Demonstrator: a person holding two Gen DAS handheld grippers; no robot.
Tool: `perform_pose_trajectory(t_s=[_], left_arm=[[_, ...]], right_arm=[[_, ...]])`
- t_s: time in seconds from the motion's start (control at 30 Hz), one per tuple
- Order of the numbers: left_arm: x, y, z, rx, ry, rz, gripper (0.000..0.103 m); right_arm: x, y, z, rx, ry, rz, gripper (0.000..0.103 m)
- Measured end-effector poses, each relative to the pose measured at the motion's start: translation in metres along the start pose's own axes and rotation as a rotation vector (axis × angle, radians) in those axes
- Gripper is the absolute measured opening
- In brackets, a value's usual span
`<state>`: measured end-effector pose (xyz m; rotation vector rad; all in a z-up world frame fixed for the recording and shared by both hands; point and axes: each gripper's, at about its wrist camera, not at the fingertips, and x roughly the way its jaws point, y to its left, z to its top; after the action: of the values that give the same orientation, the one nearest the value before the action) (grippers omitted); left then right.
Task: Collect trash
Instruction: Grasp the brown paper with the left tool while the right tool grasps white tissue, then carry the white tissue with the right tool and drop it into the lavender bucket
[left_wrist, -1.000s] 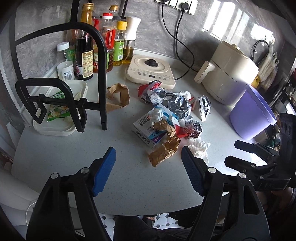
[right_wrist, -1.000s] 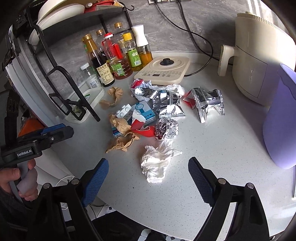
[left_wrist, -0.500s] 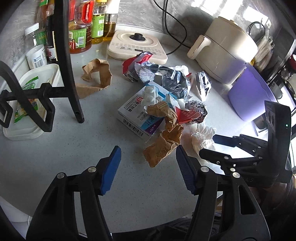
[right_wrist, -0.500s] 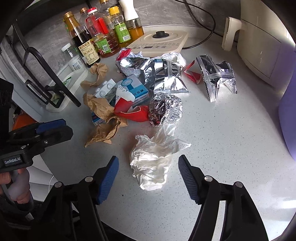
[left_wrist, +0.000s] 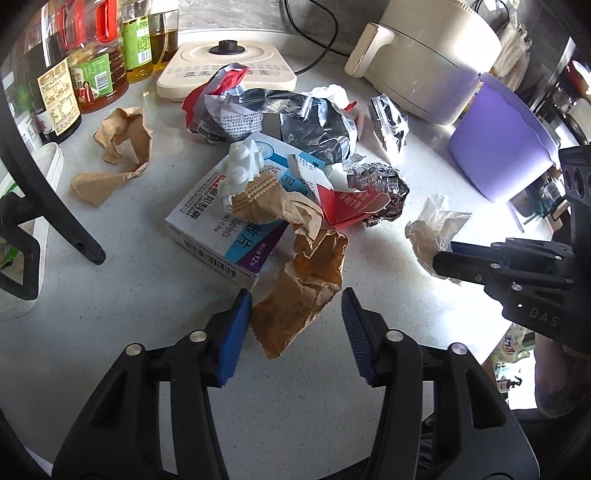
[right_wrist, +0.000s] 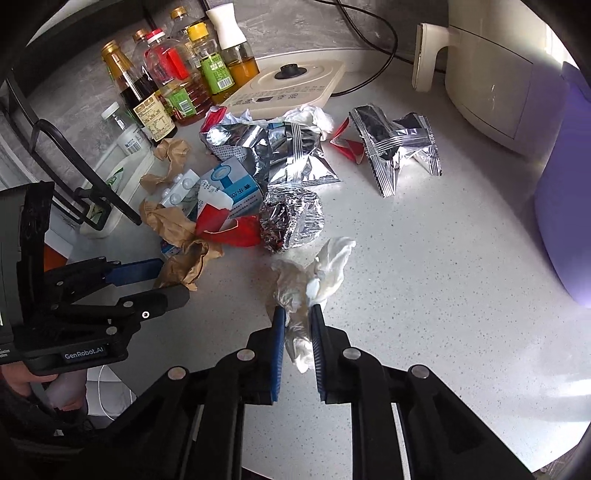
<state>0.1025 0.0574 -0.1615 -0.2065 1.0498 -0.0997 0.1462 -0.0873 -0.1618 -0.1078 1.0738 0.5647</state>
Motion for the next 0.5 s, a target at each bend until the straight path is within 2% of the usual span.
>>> perform_pose_trajectory(t_s=[0.03, 0.1, 0.23, 0.5], left_arm=[[0.001, -0.002, 0.0, 0.009, 0.002, 0.006, 0.029], [0.001, -0.003, 0.0, -0.005, 0.006, 0.01, 0.018], [-0.011, -0.011, -0.004, -0.012, -0.026, 0.03, 0.012], [-0.051, -0.039, -0.004, -0.017, -0.128, 0.032, 0.012]], right_arm=[[-0.002, -0.002, -0.002, 0.004, -0.002, -0.001, 0.015], [-0.007, -0.006, -0.005, 0.011, -0.009, -0.002, 0.015], [-0.018, -0.017, -0.013, 0.028, -0.04, 0.0, 0.015], [-0.057, -0.031, -0.018, 0.02, -0.144, 0.016, 0.015]])
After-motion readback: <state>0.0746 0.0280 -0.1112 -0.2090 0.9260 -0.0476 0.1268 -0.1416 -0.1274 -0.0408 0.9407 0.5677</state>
